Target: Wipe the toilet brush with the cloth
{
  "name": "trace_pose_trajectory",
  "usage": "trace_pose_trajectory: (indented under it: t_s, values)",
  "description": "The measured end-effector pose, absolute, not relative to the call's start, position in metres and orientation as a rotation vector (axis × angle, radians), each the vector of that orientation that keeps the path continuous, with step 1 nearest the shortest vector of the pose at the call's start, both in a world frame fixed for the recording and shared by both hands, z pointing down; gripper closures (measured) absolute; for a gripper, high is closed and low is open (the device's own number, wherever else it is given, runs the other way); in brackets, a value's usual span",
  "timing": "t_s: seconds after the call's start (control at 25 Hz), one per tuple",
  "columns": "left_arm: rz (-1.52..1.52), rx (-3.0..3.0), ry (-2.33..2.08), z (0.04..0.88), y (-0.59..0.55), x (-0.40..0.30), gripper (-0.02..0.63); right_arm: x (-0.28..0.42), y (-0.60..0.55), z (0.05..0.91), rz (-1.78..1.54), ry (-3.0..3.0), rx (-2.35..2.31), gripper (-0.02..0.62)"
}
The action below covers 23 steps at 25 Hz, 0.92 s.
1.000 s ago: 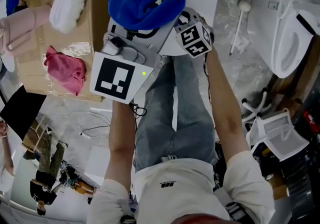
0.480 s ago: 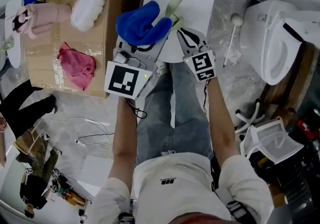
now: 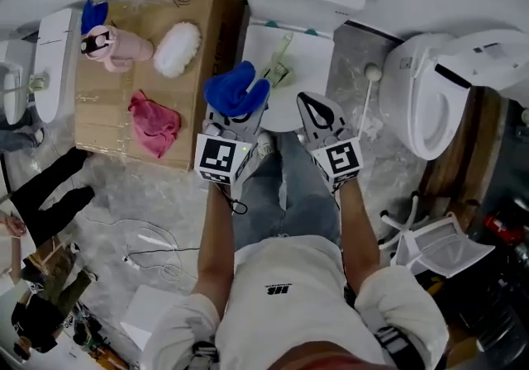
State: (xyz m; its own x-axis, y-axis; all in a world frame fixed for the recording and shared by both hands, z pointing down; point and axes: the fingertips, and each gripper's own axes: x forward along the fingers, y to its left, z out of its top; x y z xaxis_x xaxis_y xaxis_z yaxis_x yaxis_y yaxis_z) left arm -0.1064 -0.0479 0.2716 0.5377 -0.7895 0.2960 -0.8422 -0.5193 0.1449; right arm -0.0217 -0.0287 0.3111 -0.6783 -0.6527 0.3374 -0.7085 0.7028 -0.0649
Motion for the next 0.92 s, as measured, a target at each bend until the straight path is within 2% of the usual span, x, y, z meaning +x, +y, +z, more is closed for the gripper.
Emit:
trace_pose_trajectory:
  t_s: [0.4, 0.92]
  values:
    - [0.248, 2.499, -1.356, 0.202, 0.008, -0.113, 0.446, -0.03, 0.016, 0.196, 0.164, -2.659, 1.129, 0.598]
    - [0.27, 2.543, -1.299, 0.167, 0.048, -0.093, 0.46, -0.025, 0.049, 0.144, 0.114, -2.644, 1.101, 0.598]
